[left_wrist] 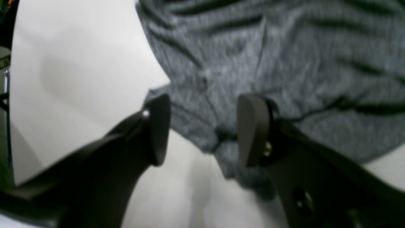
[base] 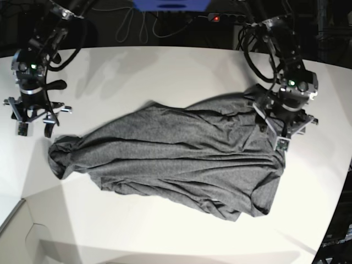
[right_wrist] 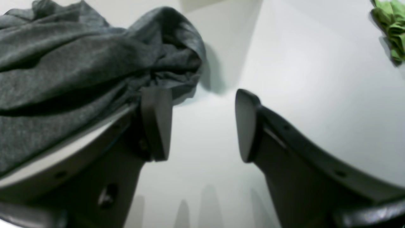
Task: Layout the t-shirt on the table in an organized manner, then fold the t-shirt properly
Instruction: 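Raise both grippers away from the shirt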
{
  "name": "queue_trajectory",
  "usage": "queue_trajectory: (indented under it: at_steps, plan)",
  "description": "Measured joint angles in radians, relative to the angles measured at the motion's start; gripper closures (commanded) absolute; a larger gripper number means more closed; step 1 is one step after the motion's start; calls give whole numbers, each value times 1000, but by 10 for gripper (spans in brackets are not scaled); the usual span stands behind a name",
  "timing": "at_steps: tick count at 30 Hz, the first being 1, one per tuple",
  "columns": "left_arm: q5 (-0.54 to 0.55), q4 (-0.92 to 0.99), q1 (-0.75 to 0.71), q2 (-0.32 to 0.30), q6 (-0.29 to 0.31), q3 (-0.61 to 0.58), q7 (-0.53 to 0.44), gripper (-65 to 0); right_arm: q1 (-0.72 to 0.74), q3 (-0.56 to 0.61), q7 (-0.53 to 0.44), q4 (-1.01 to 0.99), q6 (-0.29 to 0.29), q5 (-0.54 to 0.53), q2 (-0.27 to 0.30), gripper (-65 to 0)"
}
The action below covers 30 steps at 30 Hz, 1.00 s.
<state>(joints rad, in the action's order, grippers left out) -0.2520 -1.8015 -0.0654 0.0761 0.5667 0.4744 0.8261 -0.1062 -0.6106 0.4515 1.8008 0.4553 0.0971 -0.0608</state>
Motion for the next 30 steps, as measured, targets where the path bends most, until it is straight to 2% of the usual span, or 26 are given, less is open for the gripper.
queue_trajectory:
  at_steps: [7, 12, 15, 19, 21, 24, 26, 30]
  plan:
    - [-8, 97, -4, -3, -10, 1, 2, -327, -33, -6, 0, 0, 0, 0, -5, -321]
    - [-10, 145, -10, -4, -11, -34, -126, -327, -44, -6, -1, 11, 0, 0, -6, -321]
    - [-10, 188, -14, -4, -10, -58, -141, -326, -44, -6, 0, 19, 0, 0, -8, -321]
    - [-8, 203, -20, -40, -14, -66, -136, -314, -45, -9, 0, 39, 0, 0, -6, -321]
    - [-10, 217, -18, -42, -14, -64, -139, -255, -54, -8, -2, 39, 0, 0, -8, -321]
    - [-6, 220, -18, -49, -8, -65, -140, -118, -55, -8, 0, 38, 0, 0, -11, -321]
    - [-7, 216, -18, -57, -6, -64, -139, 0, -55, -8, 0, 38, 0, 0, -6, -321]
    - [-7, 117, -27, -55, 0, -64, -124, 0, -56, -8, 0, 38, 0, 0, -9, -321]
